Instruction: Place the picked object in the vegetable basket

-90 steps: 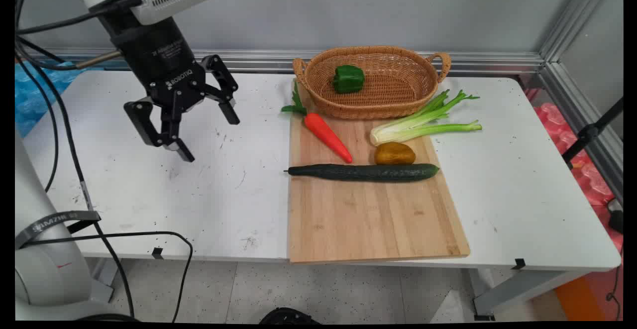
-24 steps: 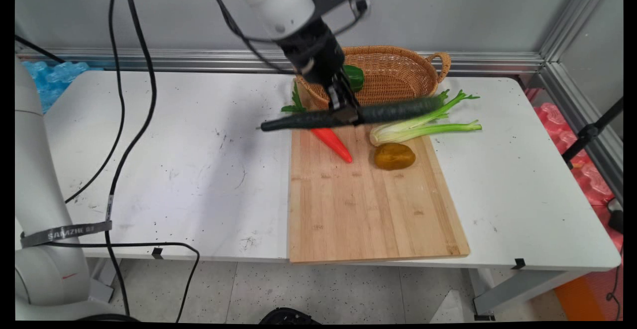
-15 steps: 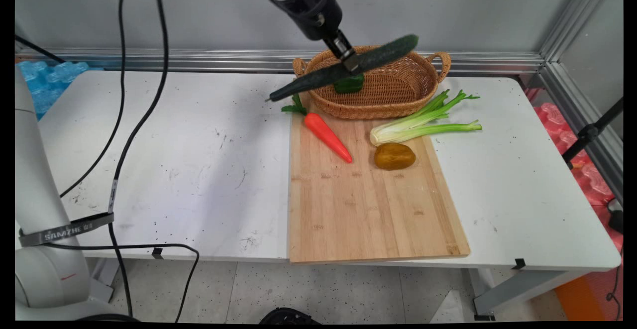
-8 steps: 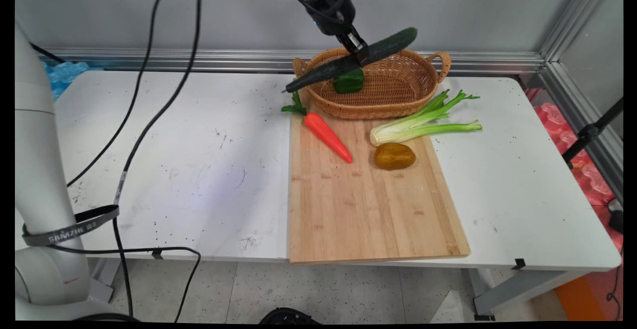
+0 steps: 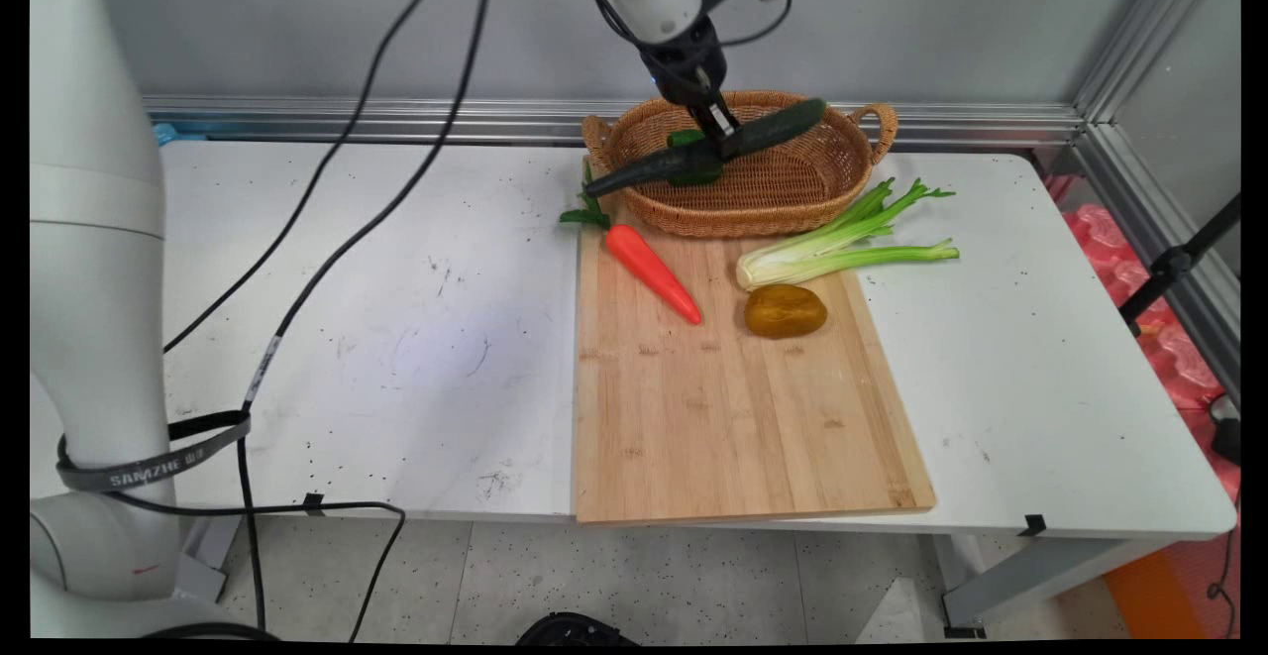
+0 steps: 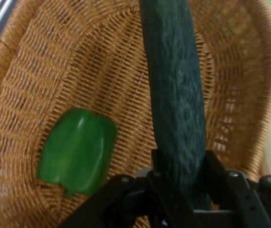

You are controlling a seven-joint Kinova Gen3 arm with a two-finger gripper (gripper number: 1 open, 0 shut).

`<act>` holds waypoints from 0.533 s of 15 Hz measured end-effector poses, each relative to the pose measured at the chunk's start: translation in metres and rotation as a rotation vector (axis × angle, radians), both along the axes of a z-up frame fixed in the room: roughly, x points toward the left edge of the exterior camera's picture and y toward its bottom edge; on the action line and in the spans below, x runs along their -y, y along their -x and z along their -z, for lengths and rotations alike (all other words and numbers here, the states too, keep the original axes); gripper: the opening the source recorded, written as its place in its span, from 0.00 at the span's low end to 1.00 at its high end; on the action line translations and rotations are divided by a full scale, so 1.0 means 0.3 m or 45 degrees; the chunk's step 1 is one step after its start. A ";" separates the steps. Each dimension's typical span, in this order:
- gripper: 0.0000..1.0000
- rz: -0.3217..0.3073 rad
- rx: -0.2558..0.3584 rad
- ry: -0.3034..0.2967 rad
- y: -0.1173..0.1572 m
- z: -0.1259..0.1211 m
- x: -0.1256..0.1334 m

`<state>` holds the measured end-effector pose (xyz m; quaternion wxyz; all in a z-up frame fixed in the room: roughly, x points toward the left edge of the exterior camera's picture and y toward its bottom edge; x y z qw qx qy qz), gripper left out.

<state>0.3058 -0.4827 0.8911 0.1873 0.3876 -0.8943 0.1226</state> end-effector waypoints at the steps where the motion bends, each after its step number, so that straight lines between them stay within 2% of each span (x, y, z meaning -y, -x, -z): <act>1: 0.00 0.003 0.009 -0.003 0.007 0.015 0.013; 8: 0.00 0.070 0.098 -0.018 0.075 0.130 0.129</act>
